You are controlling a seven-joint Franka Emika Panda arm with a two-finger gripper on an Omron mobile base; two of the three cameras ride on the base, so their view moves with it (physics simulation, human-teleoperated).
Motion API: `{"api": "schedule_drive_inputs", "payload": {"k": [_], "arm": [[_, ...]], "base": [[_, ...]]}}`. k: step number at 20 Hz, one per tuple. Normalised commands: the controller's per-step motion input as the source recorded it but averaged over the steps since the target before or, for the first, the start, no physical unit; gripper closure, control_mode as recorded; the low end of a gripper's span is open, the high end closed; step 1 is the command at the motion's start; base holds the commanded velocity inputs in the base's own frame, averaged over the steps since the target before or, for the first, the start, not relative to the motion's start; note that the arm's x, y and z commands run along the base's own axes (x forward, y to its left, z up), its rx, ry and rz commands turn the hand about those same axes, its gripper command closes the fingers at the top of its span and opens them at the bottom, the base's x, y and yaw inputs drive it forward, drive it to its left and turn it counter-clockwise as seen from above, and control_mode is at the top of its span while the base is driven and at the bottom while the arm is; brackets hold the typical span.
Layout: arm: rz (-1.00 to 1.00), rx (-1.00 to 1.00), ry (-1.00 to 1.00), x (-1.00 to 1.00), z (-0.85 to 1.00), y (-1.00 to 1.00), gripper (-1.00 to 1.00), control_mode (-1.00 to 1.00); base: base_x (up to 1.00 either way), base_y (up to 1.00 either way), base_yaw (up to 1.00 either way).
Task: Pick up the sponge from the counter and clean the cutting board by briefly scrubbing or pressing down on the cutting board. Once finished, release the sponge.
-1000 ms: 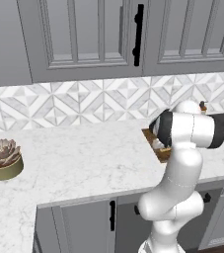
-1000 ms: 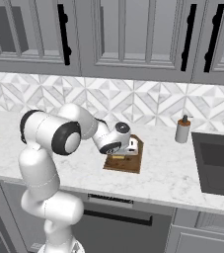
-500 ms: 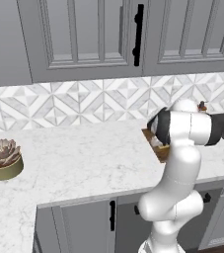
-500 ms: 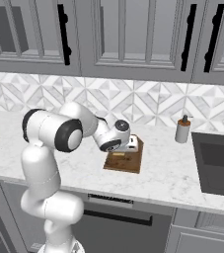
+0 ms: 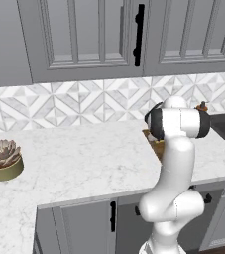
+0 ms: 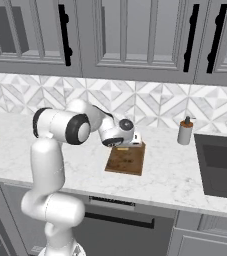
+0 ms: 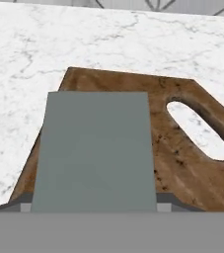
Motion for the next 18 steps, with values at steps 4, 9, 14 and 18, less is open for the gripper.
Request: {"api": "schedule_drive_inputs", "payload": {"k": [4,9,14,18], "arm": [[0.0,0.0,-0.03,-0.21,-0.3,-0.2,1.0,-1.0],[0.0,0.0,0.05,-0.34,-0.1,-0.22,1.0,-1.0],[0.0,0.0,0.23,-0.62,0.0,-0.38,1.0,-1.0],[0.0,0.0,0.22,-0.73,0.0,-0.41,1.0,-1.0]], "base": [[0.0,0.0,0.0],[0.0,0.0,0.0],[0.0,0.0,0.0],[0.0,0.0,0.0]]}}
